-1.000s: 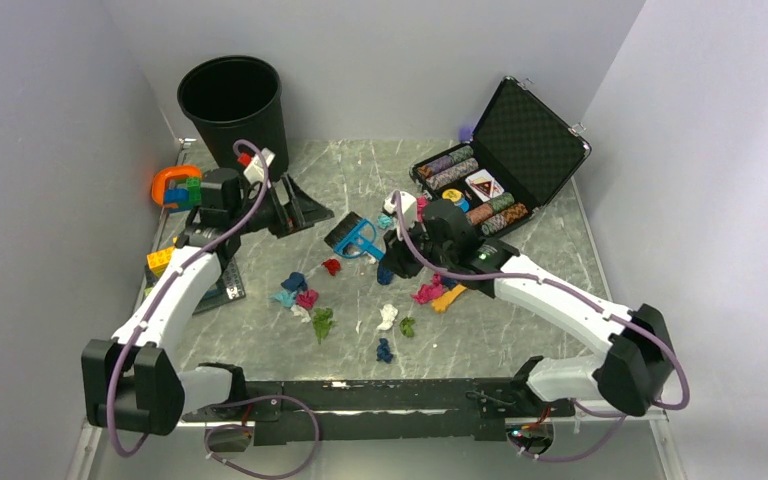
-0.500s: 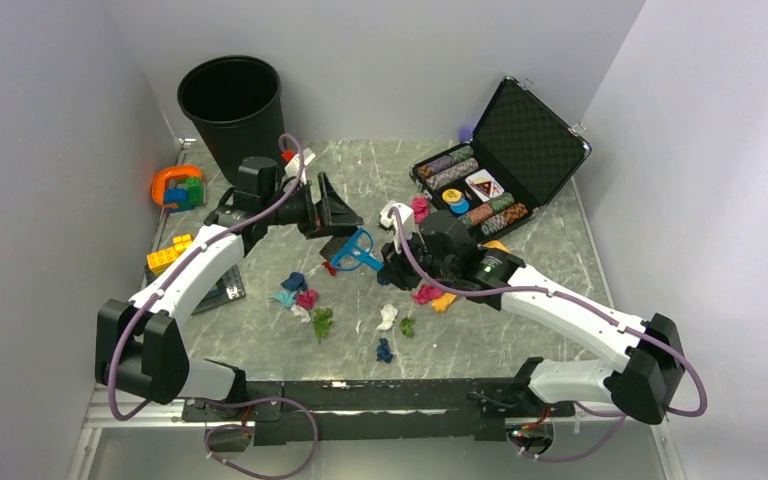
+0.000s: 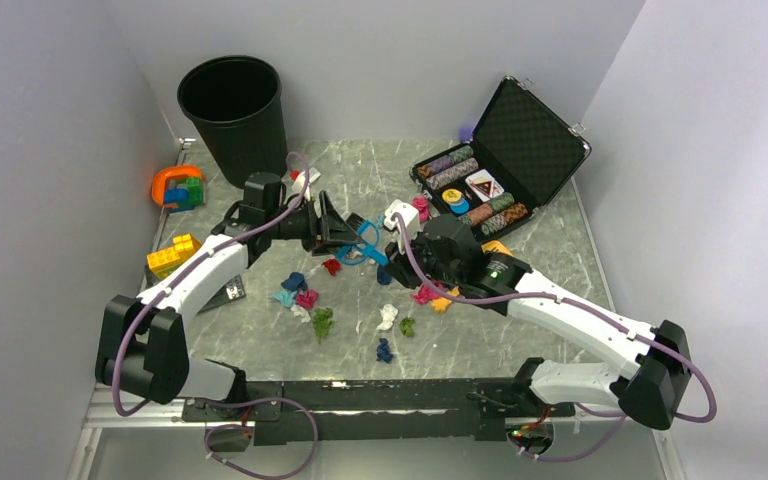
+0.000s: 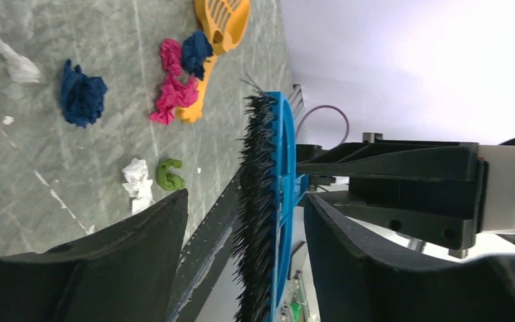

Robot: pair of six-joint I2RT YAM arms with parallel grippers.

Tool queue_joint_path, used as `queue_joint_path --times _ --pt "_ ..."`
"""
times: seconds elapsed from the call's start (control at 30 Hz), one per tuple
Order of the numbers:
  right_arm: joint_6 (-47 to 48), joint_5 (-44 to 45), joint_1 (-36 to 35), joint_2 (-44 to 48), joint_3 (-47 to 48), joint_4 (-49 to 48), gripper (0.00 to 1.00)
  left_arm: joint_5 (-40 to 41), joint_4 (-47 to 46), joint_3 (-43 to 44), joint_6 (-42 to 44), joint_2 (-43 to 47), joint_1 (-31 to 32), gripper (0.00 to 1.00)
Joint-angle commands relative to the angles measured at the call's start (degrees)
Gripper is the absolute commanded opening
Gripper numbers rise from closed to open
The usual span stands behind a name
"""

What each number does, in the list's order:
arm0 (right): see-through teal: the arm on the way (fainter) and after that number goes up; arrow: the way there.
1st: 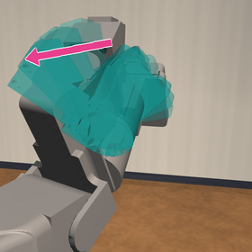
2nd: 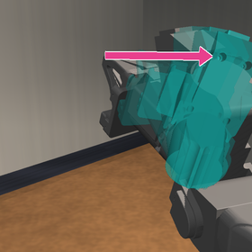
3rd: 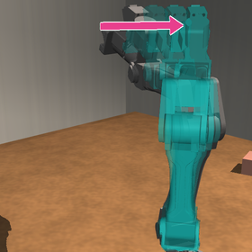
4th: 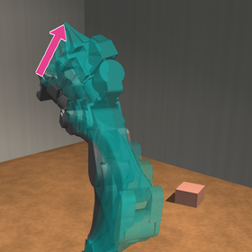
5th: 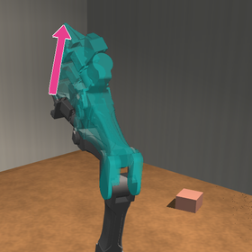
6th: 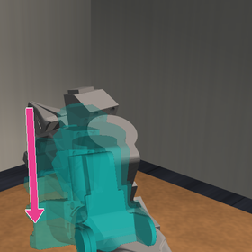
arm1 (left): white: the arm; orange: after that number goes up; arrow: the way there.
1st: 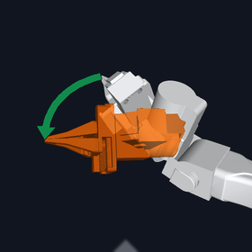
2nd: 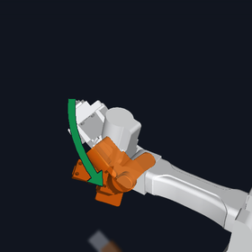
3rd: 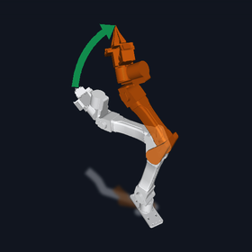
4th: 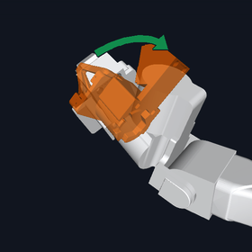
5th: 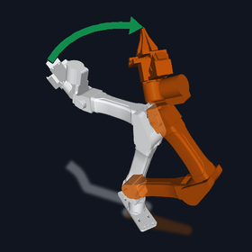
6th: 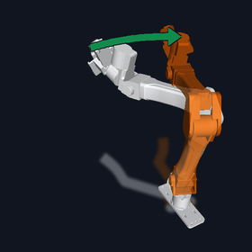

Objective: Sweep away the paper scraps from the table

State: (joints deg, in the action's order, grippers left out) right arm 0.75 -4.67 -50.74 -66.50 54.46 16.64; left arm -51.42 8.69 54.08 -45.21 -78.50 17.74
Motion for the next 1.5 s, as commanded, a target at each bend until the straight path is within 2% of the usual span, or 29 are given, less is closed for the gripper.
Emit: queue_joint_path --times 0.0,0.1,0.13,0.2,0.23,0.27,0.3,0.33,0.37,0.4,0.57,0.7,0.77,0.83,0.93,1.07,1.23,1.37,1.47 --pt "1.38 0.74 -0.87 0.65 0.17 -3.34 0.19 -5.00 -8.10 -0.68 -2.97 0.25 0.53 0.63" --pt "1.97 0.12 -1.47 0.57 0.12 -3.37 0.19 -6.13 -10.73 -1.06 -4.18 0.14 0.63 0.60" --pt "2.16 0.16 -1.65 0.58 0.06 -3.48 0.19 -6.48 -11.21 -1.23 -4.49 0.06 0.65 0.55" --pt "2.27 0.76 -2.09 0.75 -0.26 -3.69 0.20 -7.33 -12.65 -1.42 -5.28 -0.13 0.63 0.38" --pt "2.32 1.01 -2.23 0.89 -0.43 -3.80 0.22 -7.70 -13.32 -1.60 -5.73 -0.20 0.68 0.22" --pt "2.29 1.22 -2.26 0.97 -0.48 -3.81 0.31 -7.95 -14.00 -1.69 -6.05 -0.24 0.64 0.06" --pt "2.08 1.62 -2.33 1.07 -0.57 -3.92 0.54 -8.10 -14.37 -1.70 -6.14 -0.21 0.64 0.00" --pt "1.63 2.23 -2.37 1.28 -0.70 -4.02 0.80 -7.89 -14.67 -1.70 -5.93 0.10 0.63 0.00" --pt "0.87 2.69 -2.38 1.73 -0.89 -4.32 0.95 -7.76 -15.27 -1.91 -5.79 0.68 0.63 0.00" --pt "-0.07 2.99 -2.38 2.41 -1.23 -4.92 0.99 -7.60 -16.77 -2.32 -6.06 1.39 0.63 0.00" --pt "-9.67 3.09 -0.03 7.08 -1.83 -7.14 1.00 -7.03 -27.12 -5.98 -7.66 6.67 0.08 0.00" --pt "-21.94 -9.68 8.54 8.30 -2.34 -10.85 1.00 -7.33 -38.34 -9.39 -11.87 10.00 -0.79 0.00" --pt "-29.01 -15.09 12.61 9.42 -4.84 -15.63 1.00 -6.88 -49.03 -12.98 -16.89 11.45 -1.54 0.00" --pt "-36.30 -19.86 16.09 11.21 -9.04 -24.71 1.00 -4.97 -60.27 -16.24 -22.40 12.67 -2.20 0.00" --pt "-47.37 -24.03 19.06 13.90 -16.71 -41.45 1.00 -2.13 -68.51 -18.68 -26.51 14.10 -2.46 0.00" --pt "-56.86 -25.36 19.41 12.96 -22.56 -59.44 1.00 1.01 -70.94 -19.87 -27.01 16.48 -2.45 0.00" --pt "-64.69 -28.03 19.37 8.11 -26.87 -80.54 0.93 3.93 -66.76 -20.22 -24.73 19.93 -2.39 0.00" --pt "-66.87 -31.10 18.57 4.35 -26.15 -87.38 0.89 4.34 -63.36 -20.20 -23.69 21.25 -2.14 0.00" --pt "-64.56 -32.12 15.85 3.00 -24.45 -87.22 0.86 5.20 -61.11 -20.12 -22.89 22.04 -1.49 0.00"
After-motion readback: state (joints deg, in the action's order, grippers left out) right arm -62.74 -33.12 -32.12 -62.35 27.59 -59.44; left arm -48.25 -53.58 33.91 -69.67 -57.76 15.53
